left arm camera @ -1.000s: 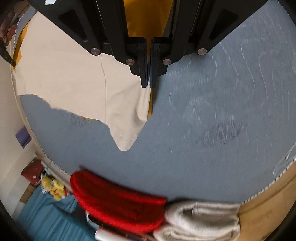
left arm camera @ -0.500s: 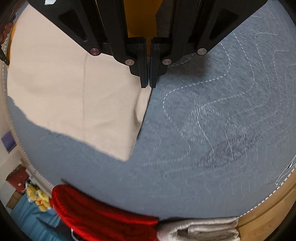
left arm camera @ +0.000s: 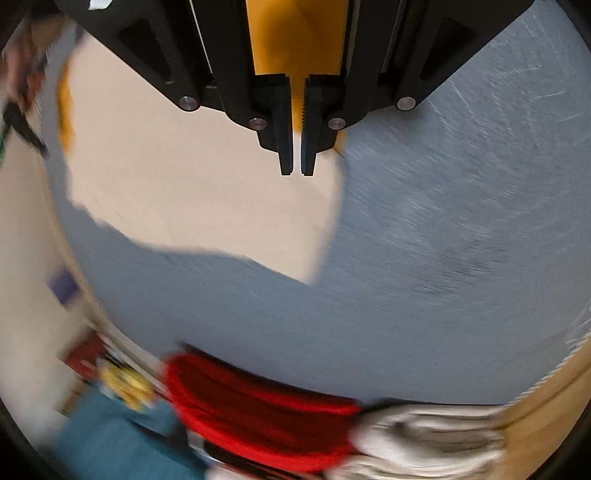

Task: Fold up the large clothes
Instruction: 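Fold the lifted jacket over onto itself with both tools and release, then grasp the orange jacket edge with the left tool and fold it inward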

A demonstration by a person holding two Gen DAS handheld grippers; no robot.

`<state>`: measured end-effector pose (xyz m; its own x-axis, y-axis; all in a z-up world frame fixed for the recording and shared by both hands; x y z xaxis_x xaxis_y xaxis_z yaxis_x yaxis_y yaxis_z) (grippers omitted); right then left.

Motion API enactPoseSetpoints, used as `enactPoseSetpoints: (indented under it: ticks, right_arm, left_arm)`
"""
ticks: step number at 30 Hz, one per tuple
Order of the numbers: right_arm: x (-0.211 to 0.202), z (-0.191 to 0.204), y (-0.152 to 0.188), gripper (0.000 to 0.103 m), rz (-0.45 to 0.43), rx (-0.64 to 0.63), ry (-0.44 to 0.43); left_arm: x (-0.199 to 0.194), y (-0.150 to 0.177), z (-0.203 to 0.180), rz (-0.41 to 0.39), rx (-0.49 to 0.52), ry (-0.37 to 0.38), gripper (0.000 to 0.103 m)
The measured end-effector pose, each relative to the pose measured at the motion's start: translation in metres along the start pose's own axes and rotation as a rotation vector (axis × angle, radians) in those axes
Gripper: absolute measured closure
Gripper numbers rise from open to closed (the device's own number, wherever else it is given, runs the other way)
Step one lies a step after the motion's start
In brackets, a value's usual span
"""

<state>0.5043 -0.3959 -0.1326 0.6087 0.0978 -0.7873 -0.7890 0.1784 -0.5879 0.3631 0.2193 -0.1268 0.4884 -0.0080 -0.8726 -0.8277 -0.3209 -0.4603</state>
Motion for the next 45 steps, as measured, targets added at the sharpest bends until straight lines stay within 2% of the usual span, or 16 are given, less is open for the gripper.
enactPoseSetpoints:
  ticks: [3,6,9,12,17,19,21,23,28,31,33,34,35,37,41,45]
  right_arm:
    - [-0.026,0.014,0.012,0.086,0.029,-0.072,-0.187]
    - [-0.027,0.030,0.052,0.086,0.192,-0.220,-0.274]
    - [-0.017,0.019,0.100,0.086,0.354,-0.351,-0.187]
    - [-0.011,-0.011,0.135,0.086,0.492,-0.366,-0.105]
    - [-0.027,-0.039,0.140,0.086,0.512,-0.345,-0.073]
    - [-0.021,-0.055,0.153,0.086,0.575,-0.352,-0.013]
    - [-0.020,-0.062,0.159,0.086,0.604,-0.365,0.026]
    - [-0.034,-0.058,0.147,0.086,0.551,-0.374,0.061]
    - [-0.106,-0.026,0.100,0.085,0.238,-0.354,0.054]
    - [-0.161,0.011,0.094,0.081,0.058,-0.339,-0.044]
    - [-0.181,0.032,0.107,0.061,0.009,-0.316,-0.127]
    - [-0.185,0.040,0.110,0.035,0.001,-0.306,-0.153]
    - [-0.186,0.052,0.122,0.020,0.001,-0.292,-0.187]
    - [-0.179,0.069,0.143,0.019,0.039,-0.305,-0.216]
    - [-0.175,0.106,0.171,0.019,0.091,-0.372,-0.223]
    - [-0.169,0.113,0.163,0.021,0.046,-0.408,-0.193]
  left_arm:
    - [0.003,0.042,-0.029,0.120,0.166,0.112,0.096]
    - [0.008,0.089,-0.050,0.176,0.371,0.085,0.096]
    - [0.031,0.126,-0.028,0.289,0.386,0.003,0.090]
    - [0.023,0.130,-0.003,0.310,0.291,-0.034,0.094]
    - [0.001,0.153,-0.002,0.332,0.376,-0.049,0.094]
    - [0.015,0.179,0.017,0.422,0.414,-0.173,0.094]
    - [0.010,0.184,0.024,0.409,0.405,-0.234,0.094]
    - [-0.016,0.168,0.021,0.290,0.373,-0.310,0.094]
    - [-0.101,0.147,0.004,0.022,0.154,-0.172,0.088]
    - [-0.121,0.138,-0.019,-0.082,0.056,-0.149,0.060]
    - [-0.124,0.139,-0.023,-0.144,-0.011,-0.152,0.041]
    - [-0.119,0.142,-0.020,-0.146,-0.034,-0.149,0.041]
    - [-0.108,0.142,-0.005,-0.137,-0.050,-0.149,0.041]
    - [-0.090,0.158,0.000,-0.095,-0.083,-0.142,0.043]
    - [-0.061,0.178,-0.003,0.059,-0.167,-0.016,0.084]
    - [-0.053,0.188,0.000,0.128,-0.245,0.037,0.085]
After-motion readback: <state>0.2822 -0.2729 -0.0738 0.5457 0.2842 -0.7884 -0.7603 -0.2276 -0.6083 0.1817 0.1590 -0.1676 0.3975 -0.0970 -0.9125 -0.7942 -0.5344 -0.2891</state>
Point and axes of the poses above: each gripper's, at about its wrist camera, not at the fingertips, and x roughly the way its jaws point, z to its left, y to its underside, the point moved 5 cm from there along x, roughly the way its jaws point, and after that the axes turned 10 degrees about -y, right-handed, at the moved point
